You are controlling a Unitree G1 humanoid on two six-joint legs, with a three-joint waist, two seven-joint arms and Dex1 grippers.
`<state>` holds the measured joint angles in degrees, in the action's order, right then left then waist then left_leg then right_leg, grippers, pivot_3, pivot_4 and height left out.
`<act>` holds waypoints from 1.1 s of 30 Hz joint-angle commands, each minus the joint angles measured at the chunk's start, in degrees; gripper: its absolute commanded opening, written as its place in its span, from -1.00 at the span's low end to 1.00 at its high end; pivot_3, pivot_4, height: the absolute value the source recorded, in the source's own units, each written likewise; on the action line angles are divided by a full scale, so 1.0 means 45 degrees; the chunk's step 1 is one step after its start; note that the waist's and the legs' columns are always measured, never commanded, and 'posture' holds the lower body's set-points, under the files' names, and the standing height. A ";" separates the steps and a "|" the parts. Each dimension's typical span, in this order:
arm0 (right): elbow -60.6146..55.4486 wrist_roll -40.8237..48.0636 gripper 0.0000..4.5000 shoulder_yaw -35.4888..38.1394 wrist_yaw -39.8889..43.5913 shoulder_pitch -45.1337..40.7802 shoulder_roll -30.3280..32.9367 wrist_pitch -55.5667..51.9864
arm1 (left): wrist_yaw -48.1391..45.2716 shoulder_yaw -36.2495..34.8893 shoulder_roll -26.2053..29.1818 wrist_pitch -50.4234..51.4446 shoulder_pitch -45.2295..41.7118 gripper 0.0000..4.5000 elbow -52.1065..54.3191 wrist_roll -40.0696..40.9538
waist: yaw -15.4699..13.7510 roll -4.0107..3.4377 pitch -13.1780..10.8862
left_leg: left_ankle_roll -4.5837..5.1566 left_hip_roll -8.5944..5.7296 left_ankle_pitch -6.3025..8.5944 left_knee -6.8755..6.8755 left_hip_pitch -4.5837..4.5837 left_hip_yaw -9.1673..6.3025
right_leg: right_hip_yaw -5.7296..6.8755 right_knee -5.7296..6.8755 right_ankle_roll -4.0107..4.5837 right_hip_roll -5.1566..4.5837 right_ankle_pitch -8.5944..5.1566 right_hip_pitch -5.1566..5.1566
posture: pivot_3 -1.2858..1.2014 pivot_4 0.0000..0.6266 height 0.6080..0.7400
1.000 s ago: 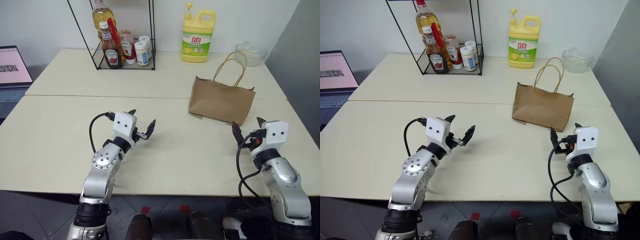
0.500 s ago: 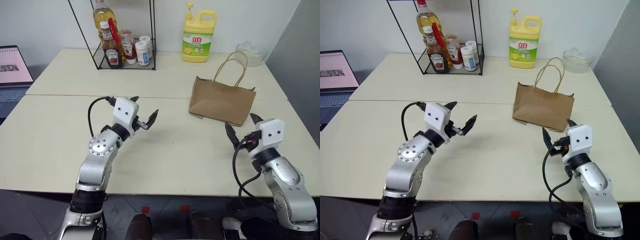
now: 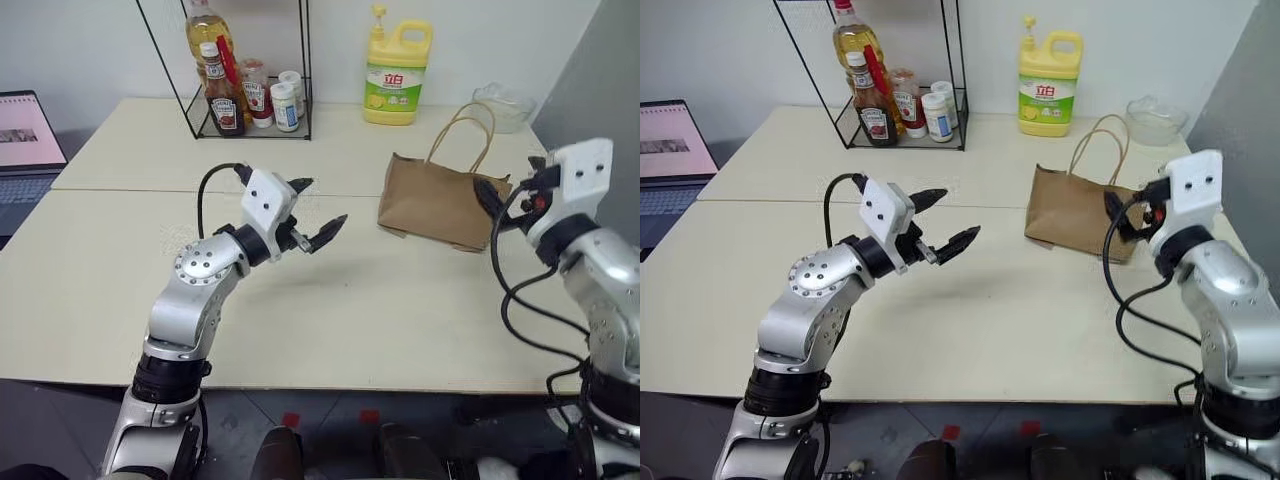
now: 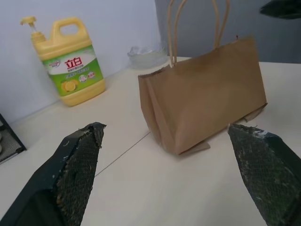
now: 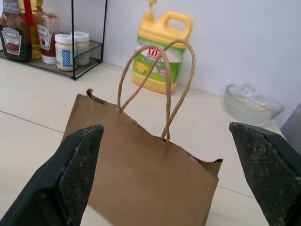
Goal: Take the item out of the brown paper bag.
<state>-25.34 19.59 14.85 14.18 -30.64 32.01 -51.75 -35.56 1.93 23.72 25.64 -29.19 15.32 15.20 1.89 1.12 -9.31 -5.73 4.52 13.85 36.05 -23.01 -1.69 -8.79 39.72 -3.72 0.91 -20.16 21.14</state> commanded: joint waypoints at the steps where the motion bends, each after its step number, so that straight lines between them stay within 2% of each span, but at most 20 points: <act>1: 0.1760 0.0014 1.00 -0.0212 0.0377 -0.1429 0.0396 -0.0203 | 0.0023 -0.0114 0.0082 -0.0018 -0.0332 0.99 0.0424 0.0155 | 0.0004 0.0001 -0.0001 | 0.0000 0.0000 0.0000 0.0000 0.0000 0.0004 | -0.0002 -0.0002 0.0000 -0.0001 0.0000 0.0002 | 0.03 -0.52 1.00; 5: 0.4509 -0.0310 1.00 -0.0591 0.0675 -0.3270 0.0496 0.0228 | -0.0006 0.0018 0.0061 0.0010 -0.0298 0.99 0.0543 0.0171 | 0.0015 0.0000 -0.0002 | 0.0000 0.0001 0.0000 -0.0007 -0.0003 0.0007 | -0.0003 -0.0005 0.0001 -0.0002 0.0001 0.0009 | 0.03 -0.52 1.00; 13: 0.8100 -0.0727 1.00 -0.1214 0.1489 -0.5914 0.0645 0.0936 | -0.0085 0.0076 0.0146 -0.0110 -0.0303 0.99 0.0491 0.0083 | 0.0016 -0.0002 -0.0005 | 0.0000 0.0002 0.0000 -0.0009 -0.0008 0.0012 | -0.0001 -0.0008 0.0002 -0.0006 0.0001 0.0019 | 0.03 -0.52 1.00; 32: 1.0861 -0.2428 1.00 -0.2874 0.2974 -0.8088 0.0994 0.2665 | -0.0133 0.0297 0.0147 -0.0377 -0.0302 0.99 0.0382 -0.0083 | 0.0012 -0.0007 -0.0008 | 0.0000 0.0003 0.0000 -0.0009 -0.0026 0.0018 | -0.0001 -0.0012 0.0003 -0.0009 0.0002 0.0042 | 0.03 -0.52 1.00; 33: 1.0981 -0.2490 0.92 -0.2918 0.3018 -0.8169 0.0970 0.2734 | -0.0129 0.0299 0.0148 -0.0393 -0.0284 1.00 0.0382 -0.0094 | 0.0011 -0.0007 -0.0008 | 0.0000 0.0003 0.0000 -0.0009 -0.0027 0.0019 | -0.0001 -0.0012 0.0003 -0.0009 0.0002 0.0042 | 0.03 -0.52 1.00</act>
<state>24.36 9.18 1.34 27.25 -64.69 35.61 -41.23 -35.81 3.27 23.85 25.46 -29.71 15.49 15.06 1.94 1.09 -9.35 -5.73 4.53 13.85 36.01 -23.13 -1.61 -8.79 39.66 -3.71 0.87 -20.15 21.33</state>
